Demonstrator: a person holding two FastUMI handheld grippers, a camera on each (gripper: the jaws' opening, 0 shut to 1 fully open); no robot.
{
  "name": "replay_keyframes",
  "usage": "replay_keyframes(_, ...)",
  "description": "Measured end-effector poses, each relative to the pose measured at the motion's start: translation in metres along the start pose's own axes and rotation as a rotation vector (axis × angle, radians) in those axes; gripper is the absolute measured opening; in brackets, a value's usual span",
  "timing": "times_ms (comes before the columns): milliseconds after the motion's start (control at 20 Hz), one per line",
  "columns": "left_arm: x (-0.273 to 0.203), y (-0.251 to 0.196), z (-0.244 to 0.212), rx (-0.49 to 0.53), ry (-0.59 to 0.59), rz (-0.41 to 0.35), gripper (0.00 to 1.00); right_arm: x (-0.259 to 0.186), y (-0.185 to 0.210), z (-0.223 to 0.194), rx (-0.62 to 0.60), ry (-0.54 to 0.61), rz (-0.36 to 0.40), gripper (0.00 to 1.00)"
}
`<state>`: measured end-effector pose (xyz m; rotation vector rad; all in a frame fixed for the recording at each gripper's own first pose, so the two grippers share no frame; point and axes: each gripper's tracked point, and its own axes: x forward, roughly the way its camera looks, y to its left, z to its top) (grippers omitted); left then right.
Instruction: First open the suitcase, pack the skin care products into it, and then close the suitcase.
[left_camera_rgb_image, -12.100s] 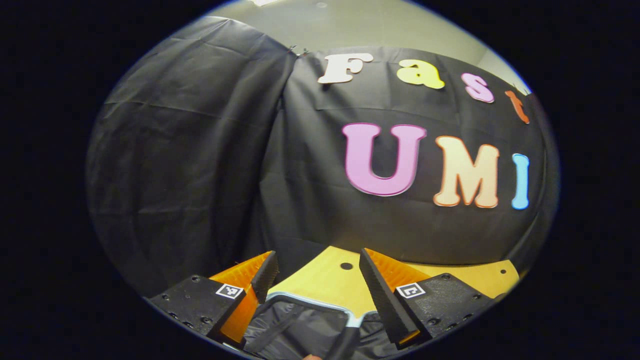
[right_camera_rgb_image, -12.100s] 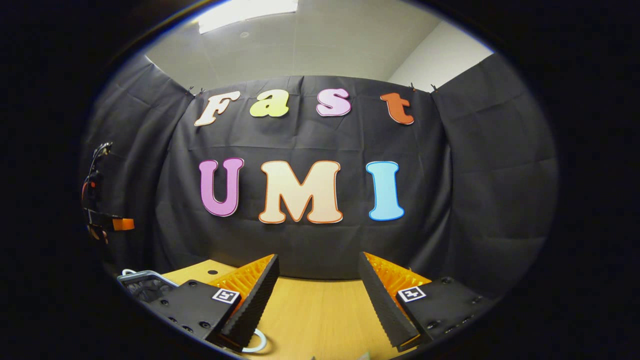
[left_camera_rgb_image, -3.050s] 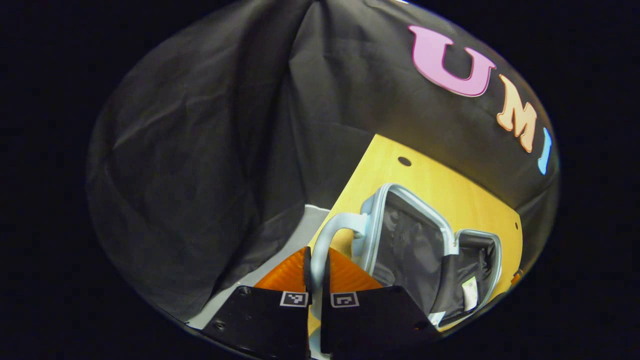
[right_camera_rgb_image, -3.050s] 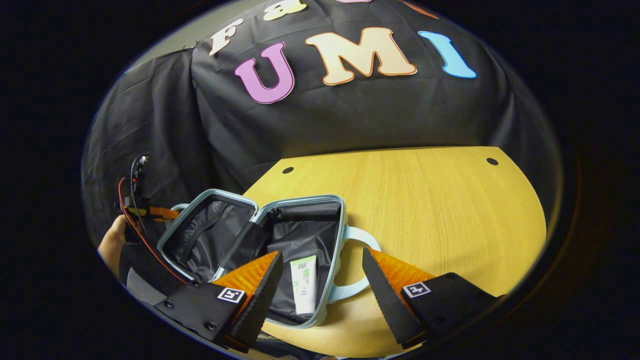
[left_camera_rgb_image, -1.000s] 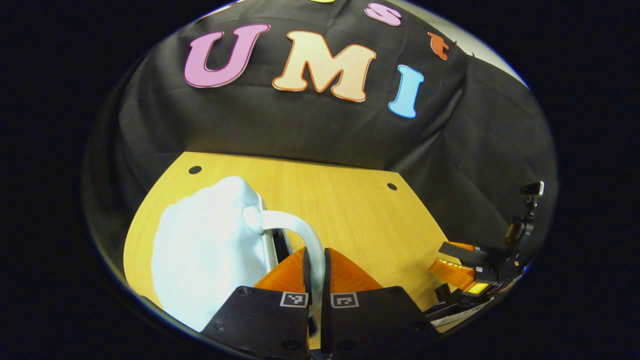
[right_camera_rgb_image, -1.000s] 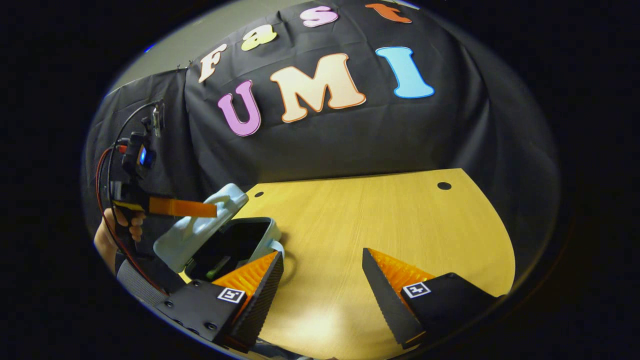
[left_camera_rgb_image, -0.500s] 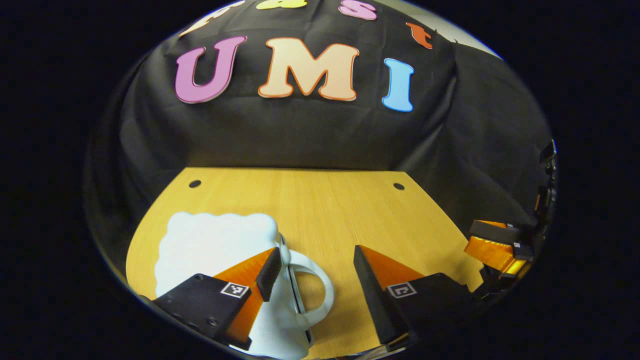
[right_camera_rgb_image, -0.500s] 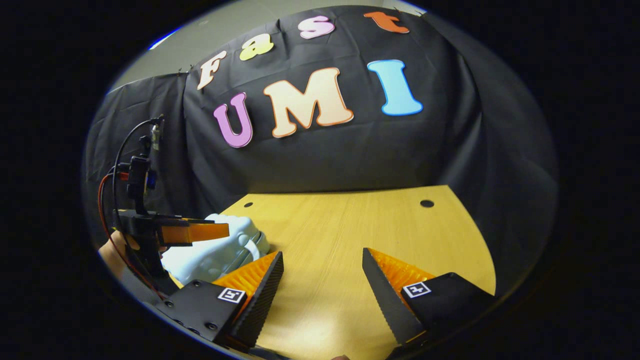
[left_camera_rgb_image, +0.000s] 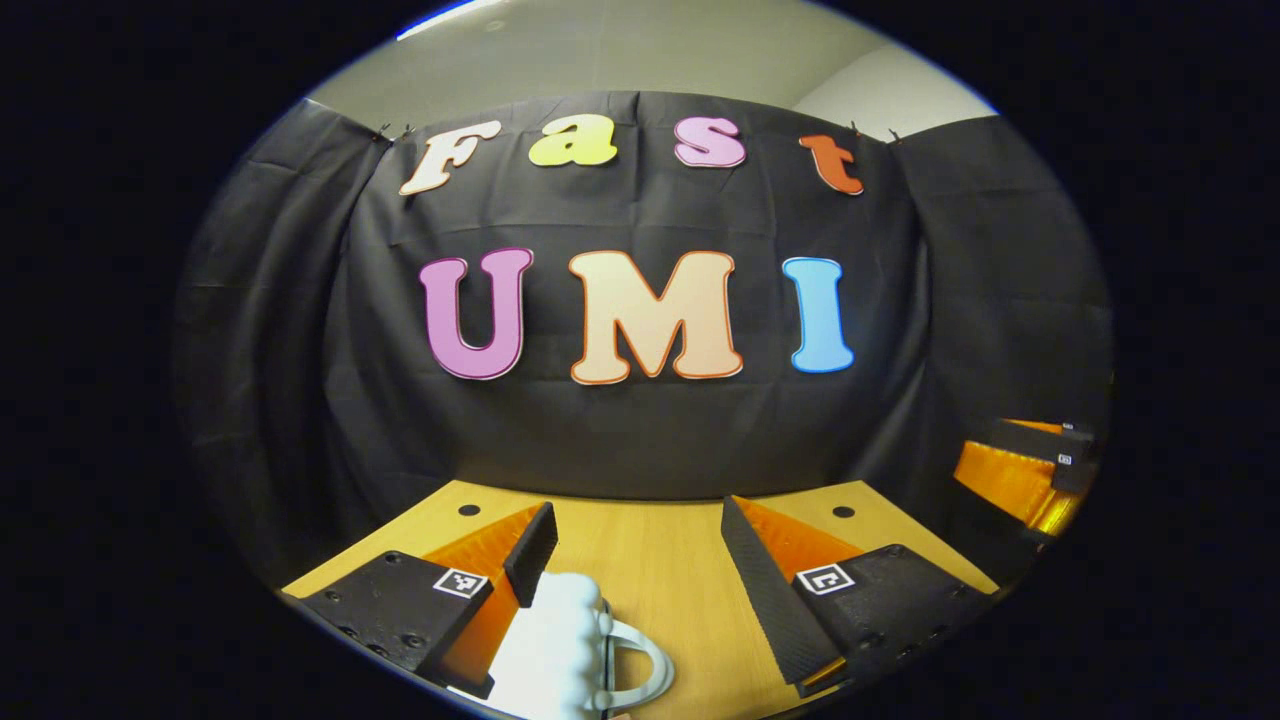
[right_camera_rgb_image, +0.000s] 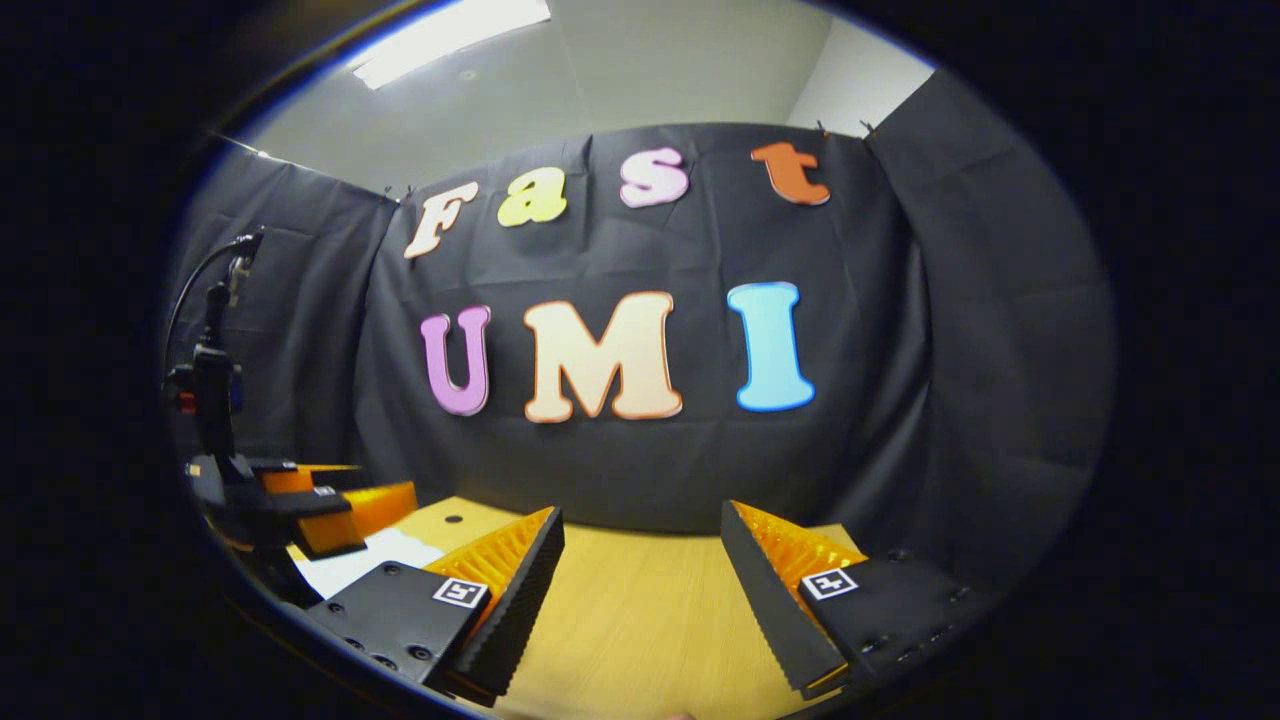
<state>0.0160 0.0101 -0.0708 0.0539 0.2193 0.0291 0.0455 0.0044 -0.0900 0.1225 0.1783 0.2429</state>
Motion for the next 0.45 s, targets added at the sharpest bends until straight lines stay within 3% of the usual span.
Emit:
replay_keyframes(150, 0.007, -0.01, 0.011, -0.02, -0.002, -0.051, 0.97, -0.004, 0.009, 0.025, -0.013, -0.061, -0.02, 0.97)
replay_keyframes(450, 0.002, 0.002, 0.04, -0.036, -0.069, -0.078, 0.95, -0.015, 0.031, 0.055, -0.022, -0.132, -0.056, 0.97)
